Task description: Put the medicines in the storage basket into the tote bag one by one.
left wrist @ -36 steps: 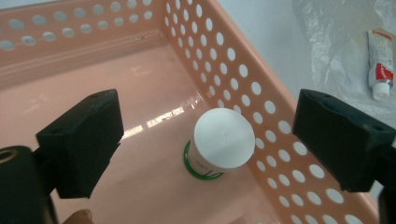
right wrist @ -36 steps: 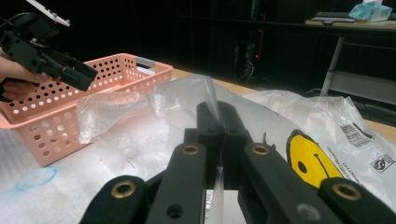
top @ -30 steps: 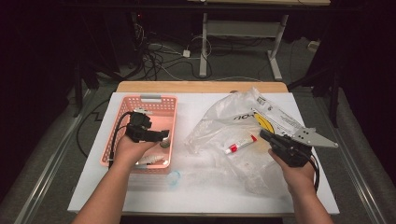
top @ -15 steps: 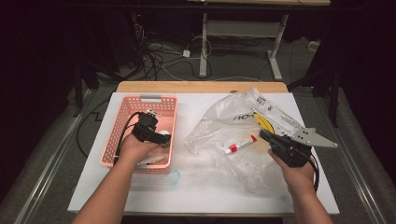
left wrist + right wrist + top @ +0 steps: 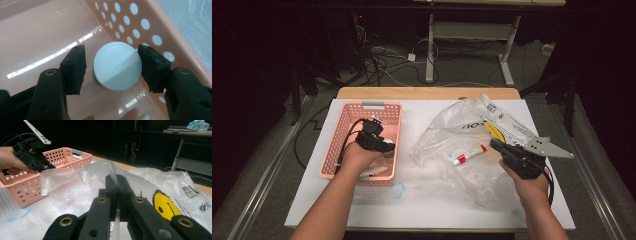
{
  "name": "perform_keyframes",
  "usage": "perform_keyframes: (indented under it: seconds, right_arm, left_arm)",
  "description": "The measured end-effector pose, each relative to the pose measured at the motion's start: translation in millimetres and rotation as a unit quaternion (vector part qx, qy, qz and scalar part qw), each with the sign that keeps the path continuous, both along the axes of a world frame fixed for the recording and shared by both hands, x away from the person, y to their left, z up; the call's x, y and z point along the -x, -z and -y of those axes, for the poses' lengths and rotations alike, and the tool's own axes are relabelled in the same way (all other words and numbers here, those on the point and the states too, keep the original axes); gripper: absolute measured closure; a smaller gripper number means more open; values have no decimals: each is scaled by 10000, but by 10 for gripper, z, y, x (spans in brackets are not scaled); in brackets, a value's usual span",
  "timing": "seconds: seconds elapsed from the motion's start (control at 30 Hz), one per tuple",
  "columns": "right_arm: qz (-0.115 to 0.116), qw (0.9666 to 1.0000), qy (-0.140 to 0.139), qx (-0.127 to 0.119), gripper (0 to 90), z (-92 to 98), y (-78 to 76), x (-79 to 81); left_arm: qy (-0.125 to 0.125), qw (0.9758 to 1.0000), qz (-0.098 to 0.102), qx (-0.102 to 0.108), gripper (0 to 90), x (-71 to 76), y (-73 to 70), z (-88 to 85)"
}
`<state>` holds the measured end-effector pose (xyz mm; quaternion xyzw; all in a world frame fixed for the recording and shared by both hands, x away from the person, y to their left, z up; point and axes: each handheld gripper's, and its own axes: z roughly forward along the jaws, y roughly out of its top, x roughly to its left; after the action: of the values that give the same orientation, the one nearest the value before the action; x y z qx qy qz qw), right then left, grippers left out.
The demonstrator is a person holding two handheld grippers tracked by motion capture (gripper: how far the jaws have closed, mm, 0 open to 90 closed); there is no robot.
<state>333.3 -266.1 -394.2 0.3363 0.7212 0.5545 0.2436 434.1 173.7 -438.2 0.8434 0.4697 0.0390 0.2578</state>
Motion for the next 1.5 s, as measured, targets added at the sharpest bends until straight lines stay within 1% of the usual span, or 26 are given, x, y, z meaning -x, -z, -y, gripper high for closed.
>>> perform_keyframes:
  seconds: [0.1, 0.23, 0.4, 0.43, 0.63, 0.8, 0.87, 1.13, 1.33, 1.43, 1.5]
  right_arm:
    - [-10, 10000, -3, 5, 900, -3, 2, 1]
    - [-14, 10000, 9, 11, 900, 1, 5, -1]
    - [-19, 10000, 21, 1, 900, 7, 1, 3]
    - [-11, 10000, 18, 2, 900, 7, 0, 3]
    - [5, 10000, 1, 9, 900, 1, -1, 3]
    - [12, 10000, 14, 3, 900, 8, -4, 4]
    - [15, 10000, 32, -15, 900, 12, -9, 6]
    - [21, 10000, 29, -16, 900, 20, -13, 9]
    - [55, 10000, 32, -13, 900, 19, -24, 11]
    - [58, 10000, 30, -20, 900, 20, -30, 16]
    - [62, 10000, 27, -27, 900, 21, -32, 16]
  left_arm:
    - [9, 10000, -25, -18, 414, -15, 13, 9]
    - [15, 10000, -15, -72, 474, -27, 26, 37]
    - [-7, 10000, -48, -80, 477, -36, 29, 38]
    - [-6, 9999, -33, -118, 479, -31, 27, 44]
    - [-60, 9999, 0, -156, 487, -22, 24, 61]
    - [-43, 9998, 2, -183, 487, -11, 17, 59]
    - [-53, 9997, 47, -227, 488, 0, 11, 64]
    - [-110, 9995, 253, -138, 487, 78, -96, 14]
    - [-112, 9989, 446, 54, 487, 190, -186, -25]
    - [-122, 9986, 512, 94, 488, 241, -215, -50]
    - [-161, 9981, 564, 163, 488, 284, -234, -78]
